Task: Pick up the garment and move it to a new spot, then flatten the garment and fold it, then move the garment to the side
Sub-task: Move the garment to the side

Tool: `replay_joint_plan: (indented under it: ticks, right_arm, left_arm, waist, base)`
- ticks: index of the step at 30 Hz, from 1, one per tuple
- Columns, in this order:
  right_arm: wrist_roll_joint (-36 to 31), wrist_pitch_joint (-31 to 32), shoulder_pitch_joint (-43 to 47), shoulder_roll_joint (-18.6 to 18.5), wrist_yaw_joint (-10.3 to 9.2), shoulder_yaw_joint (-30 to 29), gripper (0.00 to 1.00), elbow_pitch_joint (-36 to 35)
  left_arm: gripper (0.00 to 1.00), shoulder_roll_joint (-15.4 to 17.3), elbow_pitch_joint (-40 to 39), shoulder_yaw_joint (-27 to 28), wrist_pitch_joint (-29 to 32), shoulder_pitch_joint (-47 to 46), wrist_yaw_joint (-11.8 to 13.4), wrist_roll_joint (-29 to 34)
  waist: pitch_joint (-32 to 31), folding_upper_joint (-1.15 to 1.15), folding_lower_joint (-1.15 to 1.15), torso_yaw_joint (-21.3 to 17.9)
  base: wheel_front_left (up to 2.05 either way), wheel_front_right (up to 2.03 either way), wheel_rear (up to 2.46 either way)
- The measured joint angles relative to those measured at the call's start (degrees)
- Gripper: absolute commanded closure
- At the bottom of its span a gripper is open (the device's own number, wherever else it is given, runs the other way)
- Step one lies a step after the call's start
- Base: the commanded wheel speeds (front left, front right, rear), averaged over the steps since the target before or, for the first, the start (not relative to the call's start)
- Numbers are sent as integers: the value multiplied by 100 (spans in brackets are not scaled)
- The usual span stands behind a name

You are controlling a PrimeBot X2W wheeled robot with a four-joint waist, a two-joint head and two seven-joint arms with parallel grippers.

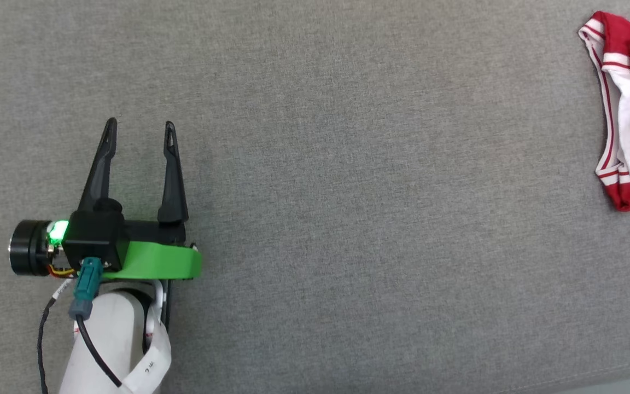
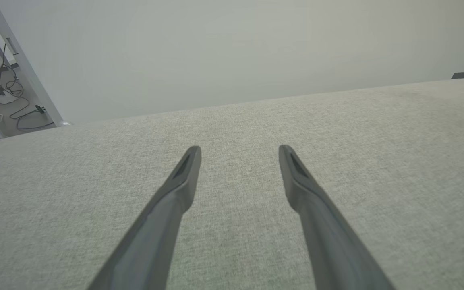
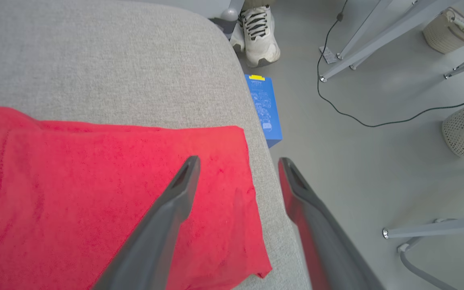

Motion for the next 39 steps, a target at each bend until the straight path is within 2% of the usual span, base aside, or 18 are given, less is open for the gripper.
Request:
replay_joint_plan:
  ticks: [6,9,14,21,27,34,39]
  right_arm:
    - [-514,-1302,237,367,0,-683,0,-380]
    - [-798,-1923,458,782,0,-937,0,-882]
    - [-1235,-2610,924,1499,0,-1135,0,-1822]
    - [-1666,-3014,1752,2483,0,-1070,0,-3019]
    - [-1736,-3063,2564,3194,0,-704,0,-3292]
    - [-1774,-3082,3414,3651,0,-393,0,-3245]
    - [-1944,-3088,3951,3811,0,-389,0,-3395]
  left_arm:
    - [0,-91,137,19,0,409,44,-74]
    - [0,-107,224,64,0,639,48,-122]
    - [0,-186,334,80,0,833,69,-130]
    - [0,-266,437,55,0,959,67,-185]
    - [0,-287,531,58,0,1006,42,-188]
    - [0,-321,675,81,0,1068,42,-212]
    - [0,-355,738,91,0,1122,37,-255]
  waist:
    - [-504,0,0,111]
    - [-803,0,0,180]
    - [-1259,-1,0,312]
    - [-1752,-1,-1,607]
    - [-2038,-1,-1,912]
    - [-2324,-1,0,1168]
    - [-2474,0,-1,1274]
  base:
    - [0,0,0]
    - [0,0,0]
    - [0,0,0]
    - [0,0,0]
    - [0,0,0]
    - [0,0,0]
    - [0,0,0]
